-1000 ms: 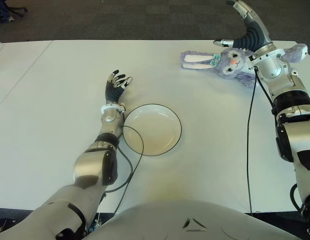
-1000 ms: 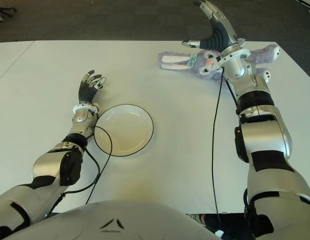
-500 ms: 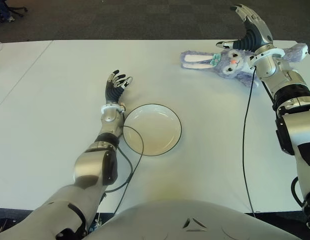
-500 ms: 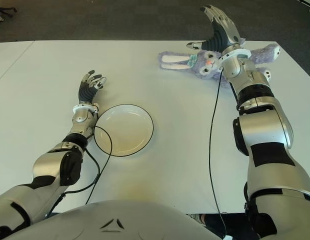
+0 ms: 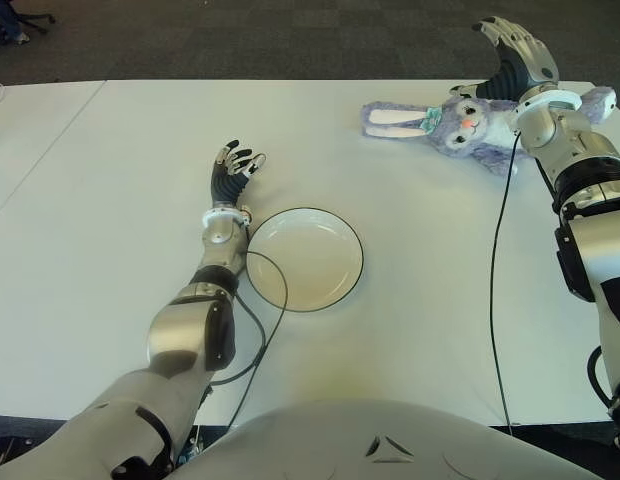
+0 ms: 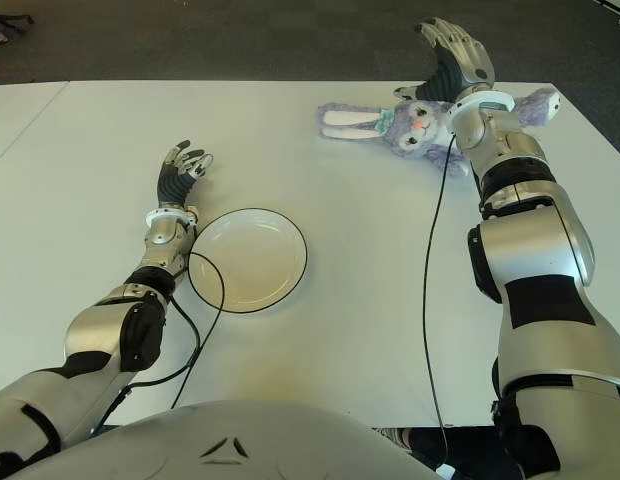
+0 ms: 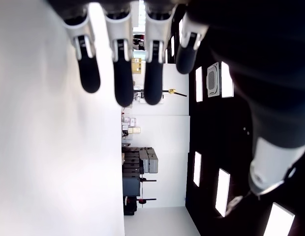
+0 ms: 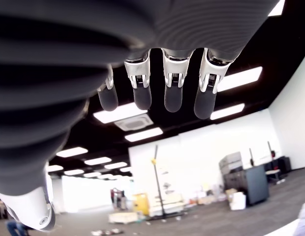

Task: Put the doll into the plate.

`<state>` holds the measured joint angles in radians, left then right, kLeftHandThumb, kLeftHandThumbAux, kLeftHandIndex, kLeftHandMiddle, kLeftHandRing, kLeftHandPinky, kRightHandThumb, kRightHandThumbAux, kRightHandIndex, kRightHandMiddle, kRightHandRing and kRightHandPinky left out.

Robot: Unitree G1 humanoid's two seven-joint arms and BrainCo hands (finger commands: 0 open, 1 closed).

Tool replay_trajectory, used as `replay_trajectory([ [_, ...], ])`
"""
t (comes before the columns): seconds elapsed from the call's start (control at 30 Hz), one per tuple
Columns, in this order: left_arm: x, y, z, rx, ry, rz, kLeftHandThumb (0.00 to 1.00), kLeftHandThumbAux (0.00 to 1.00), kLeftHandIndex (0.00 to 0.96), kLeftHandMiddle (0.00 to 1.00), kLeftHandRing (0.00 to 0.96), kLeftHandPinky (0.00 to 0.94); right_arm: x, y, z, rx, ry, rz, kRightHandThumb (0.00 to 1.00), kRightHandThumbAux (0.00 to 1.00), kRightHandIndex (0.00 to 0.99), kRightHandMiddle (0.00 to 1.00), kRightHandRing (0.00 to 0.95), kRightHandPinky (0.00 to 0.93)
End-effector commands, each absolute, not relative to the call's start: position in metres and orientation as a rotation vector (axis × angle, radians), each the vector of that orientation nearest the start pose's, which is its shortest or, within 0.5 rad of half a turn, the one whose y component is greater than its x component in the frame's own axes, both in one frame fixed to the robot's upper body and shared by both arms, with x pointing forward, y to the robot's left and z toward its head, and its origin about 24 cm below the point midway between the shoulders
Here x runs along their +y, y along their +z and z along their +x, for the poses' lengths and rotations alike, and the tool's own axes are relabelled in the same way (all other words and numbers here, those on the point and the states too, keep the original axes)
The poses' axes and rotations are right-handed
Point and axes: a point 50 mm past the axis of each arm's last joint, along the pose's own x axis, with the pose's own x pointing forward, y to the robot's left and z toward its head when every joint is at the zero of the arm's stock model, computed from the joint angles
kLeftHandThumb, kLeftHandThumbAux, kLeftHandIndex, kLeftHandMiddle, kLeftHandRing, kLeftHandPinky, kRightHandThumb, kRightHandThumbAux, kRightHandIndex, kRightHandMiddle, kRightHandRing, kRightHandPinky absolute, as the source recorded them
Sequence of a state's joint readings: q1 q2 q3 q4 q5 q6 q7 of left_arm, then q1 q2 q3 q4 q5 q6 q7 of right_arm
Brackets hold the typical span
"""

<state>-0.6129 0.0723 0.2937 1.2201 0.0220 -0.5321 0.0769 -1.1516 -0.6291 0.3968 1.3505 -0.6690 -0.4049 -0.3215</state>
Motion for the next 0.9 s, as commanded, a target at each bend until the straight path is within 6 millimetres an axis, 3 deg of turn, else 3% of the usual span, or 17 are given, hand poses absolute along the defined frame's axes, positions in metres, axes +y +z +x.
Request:
replay_trajectory([
  [0.03,0.167,-0.093,0.253,0.546,0.204,-0.063,0.000,0.645,0.169,0.276,0.295,0.282,-0.285,0.160,0.392,0.005,-0.138,-1.481,0.157,0.700,0.098,0.068,0.039,0.002],
  [0.4,0.167,-0.093,0.252,0.545,0.210,-0.082,0.000,0.616,0.171,0.269,0.286,0.261,-0.298,0.130,0.382,0.206,-0.096,-1.580,0.191,0.687,0.075,0.036,0.000,0.000],
  [0.9,0.166,-0.093,0.252,0.547,0.201,-0.069,0.000,0.605,0.170,0.281,0.297,0.290,-0.307,0.117,0.375,0.320,-0.075,-1.544,0.208,0.690,0.121,0.013,0.000,0.000],
])
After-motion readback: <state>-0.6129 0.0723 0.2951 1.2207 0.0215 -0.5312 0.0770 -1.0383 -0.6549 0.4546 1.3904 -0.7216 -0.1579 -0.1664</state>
